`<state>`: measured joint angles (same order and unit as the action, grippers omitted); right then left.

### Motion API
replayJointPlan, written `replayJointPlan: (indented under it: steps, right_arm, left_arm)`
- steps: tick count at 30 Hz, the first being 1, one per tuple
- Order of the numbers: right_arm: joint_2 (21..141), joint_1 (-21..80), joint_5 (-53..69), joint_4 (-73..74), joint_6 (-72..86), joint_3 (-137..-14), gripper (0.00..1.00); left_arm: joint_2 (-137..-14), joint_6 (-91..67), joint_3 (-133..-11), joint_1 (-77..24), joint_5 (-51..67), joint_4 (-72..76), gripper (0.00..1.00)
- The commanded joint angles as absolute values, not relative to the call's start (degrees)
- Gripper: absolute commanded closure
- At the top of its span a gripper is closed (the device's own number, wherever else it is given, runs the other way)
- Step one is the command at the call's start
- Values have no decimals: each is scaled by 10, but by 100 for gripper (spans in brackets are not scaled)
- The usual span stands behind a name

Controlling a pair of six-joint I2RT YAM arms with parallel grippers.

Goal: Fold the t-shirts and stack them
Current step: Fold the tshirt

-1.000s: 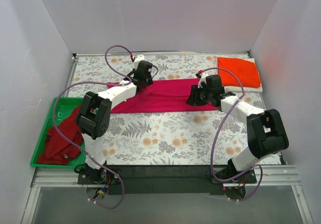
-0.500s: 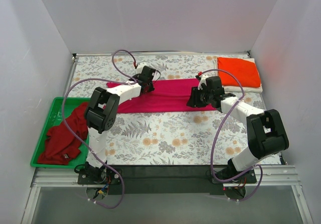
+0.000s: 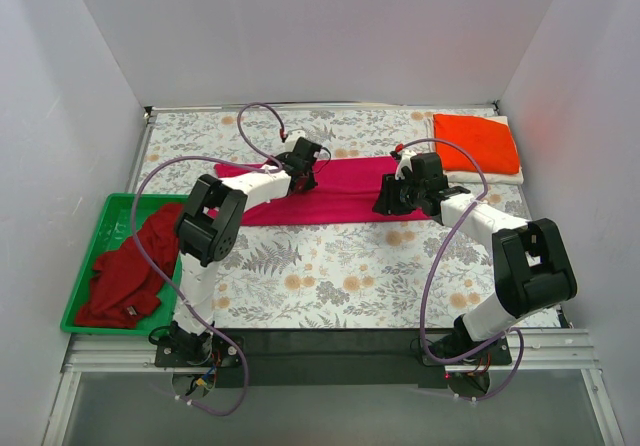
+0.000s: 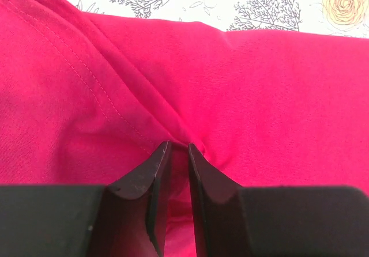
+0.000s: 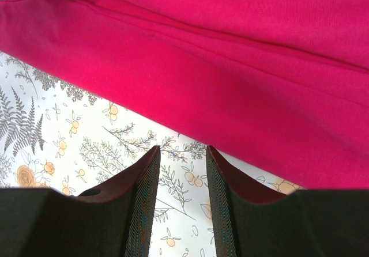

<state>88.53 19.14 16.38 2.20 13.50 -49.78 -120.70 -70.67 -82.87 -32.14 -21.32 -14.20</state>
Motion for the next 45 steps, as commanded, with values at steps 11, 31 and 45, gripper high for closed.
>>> replayJointPlan:
  steps: [11, 31, 45]
  right_arm:
    - [869, 189, 162, 18, 127, -494, 62]
    - [954, 186, 158, 17, 132, -557, 62]
    - [955, 174, 138, 18, 128, -533, 62]
  left_arm:
    - [-1151, -697, -817, -327, -195, -88, 76]
    - [-1174, -650, -824, -212, -230, -64, 79]
    - [-1270, -644, -891, -175, -263, -79, 79]
